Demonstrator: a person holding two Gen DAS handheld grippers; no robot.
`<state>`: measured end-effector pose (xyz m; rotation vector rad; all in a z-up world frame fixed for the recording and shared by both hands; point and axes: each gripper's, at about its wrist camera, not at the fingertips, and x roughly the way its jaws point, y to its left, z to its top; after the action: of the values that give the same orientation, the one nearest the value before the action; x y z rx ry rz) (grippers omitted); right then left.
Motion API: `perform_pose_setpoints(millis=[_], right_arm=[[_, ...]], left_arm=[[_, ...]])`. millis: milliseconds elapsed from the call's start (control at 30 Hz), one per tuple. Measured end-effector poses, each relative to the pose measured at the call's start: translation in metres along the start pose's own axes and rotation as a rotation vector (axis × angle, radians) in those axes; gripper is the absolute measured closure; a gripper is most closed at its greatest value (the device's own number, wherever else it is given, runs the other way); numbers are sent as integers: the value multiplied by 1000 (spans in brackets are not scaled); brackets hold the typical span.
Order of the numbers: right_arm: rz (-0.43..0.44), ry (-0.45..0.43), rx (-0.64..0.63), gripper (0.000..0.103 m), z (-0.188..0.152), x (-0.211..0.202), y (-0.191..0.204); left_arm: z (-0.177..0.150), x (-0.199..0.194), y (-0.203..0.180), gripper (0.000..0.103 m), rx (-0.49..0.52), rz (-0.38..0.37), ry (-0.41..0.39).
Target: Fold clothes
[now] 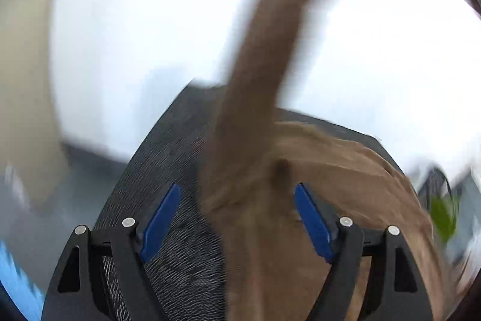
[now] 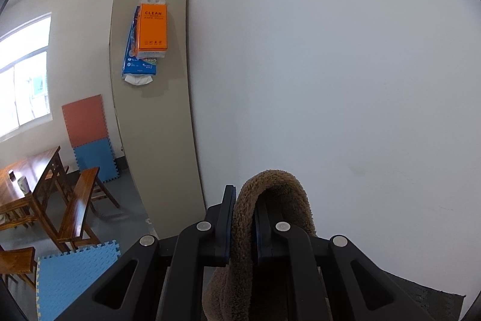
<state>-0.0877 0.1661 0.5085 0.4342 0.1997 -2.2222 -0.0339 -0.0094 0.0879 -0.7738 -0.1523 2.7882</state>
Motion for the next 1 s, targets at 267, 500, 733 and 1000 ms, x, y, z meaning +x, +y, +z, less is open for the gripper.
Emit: perform_pose_setpoints(millis=[267, 500, 733, 1000], right_arm=[[57, -3, -22, 91, 3, 1, 7], [35, -5, -81, 91, -3, -5, 16], [-43, 31, 4, 91, -31, 0, -27], [-115, -9, 153, 91, -68, -46, -88]], left_arm=[[0, 67, -71, 20, 444, -75, 100], [8, 140, -34, 20, 317, 237, 346], [-11, 137, -8, 20, 274, 260, 390], [-24, 114, -46, 20, 450, 177, 355]])
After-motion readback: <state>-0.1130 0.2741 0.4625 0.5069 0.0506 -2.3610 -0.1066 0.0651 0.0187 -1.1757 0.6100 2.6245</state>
